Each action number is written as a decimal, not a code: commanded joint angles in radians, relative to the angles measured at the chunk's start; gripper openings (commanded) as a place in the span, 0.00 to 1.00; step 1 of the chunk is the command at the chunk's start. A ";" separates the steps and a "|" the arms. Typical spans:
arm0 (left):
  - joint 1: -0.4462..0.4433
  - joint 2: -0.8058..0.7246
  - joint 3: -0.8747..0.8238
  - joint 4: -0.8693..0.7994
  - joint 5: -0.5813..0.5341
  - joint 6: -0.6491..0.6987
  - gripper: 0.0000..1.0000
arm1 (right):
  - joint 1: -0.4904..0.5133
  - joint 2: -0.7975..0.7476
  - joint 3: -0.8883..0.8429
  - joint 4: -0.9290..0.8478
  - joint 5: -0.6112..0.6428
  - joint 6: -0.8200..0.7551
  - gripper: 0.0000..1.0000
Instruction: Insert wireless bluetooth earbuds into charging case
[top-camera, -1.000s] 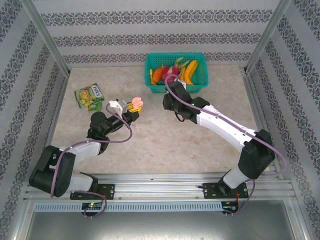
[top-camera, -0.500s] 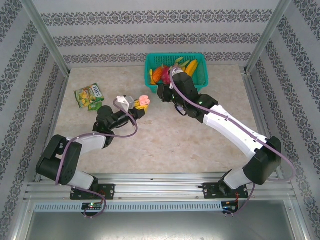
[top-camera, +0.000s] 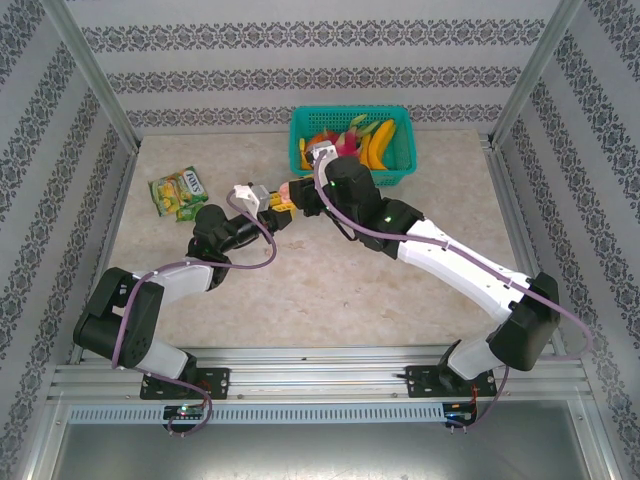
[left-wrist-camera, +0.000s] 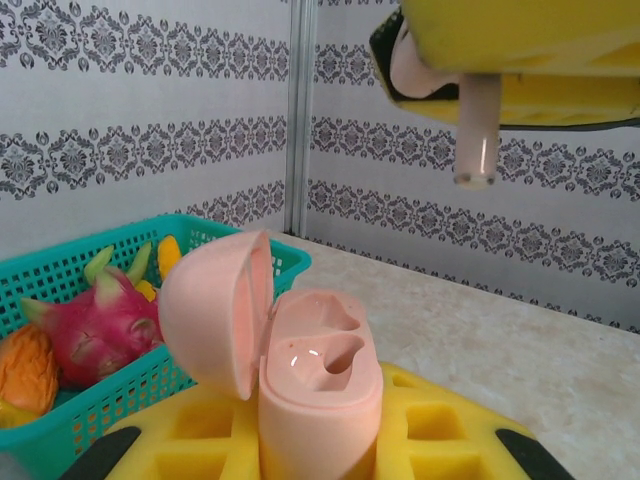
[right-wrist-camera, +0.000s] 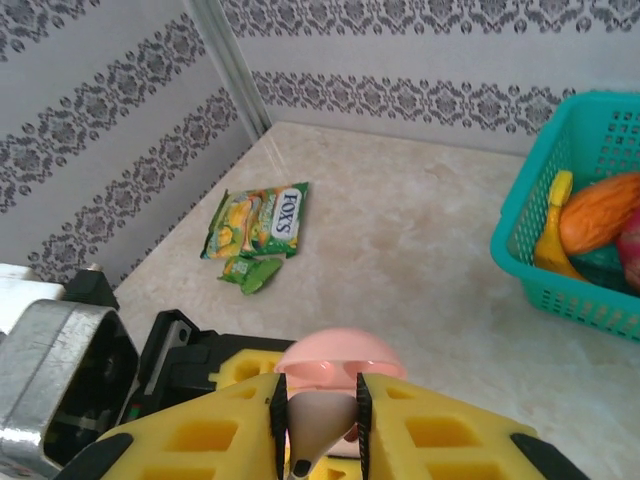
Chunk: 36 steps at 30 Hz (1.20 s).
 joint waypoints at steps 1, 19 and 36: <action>-0.015 0.006 0.026 -0.002 0.025 -0.002 0.00 | 0.003 -0.012 -0.023 0.070 0.046 -0.044 0.28; -0.022 -0.023 0.035 -0.030 0.027 0.009 0.00 | 0.001 0.010 -0.074 0.100 0.075 -0.043 0.28; -0.029 -0.037 0.039 -0.039 0.043 0.015 0.00 | -0.018 0.034 -0.088 0.113 0.062 -0.018 0.28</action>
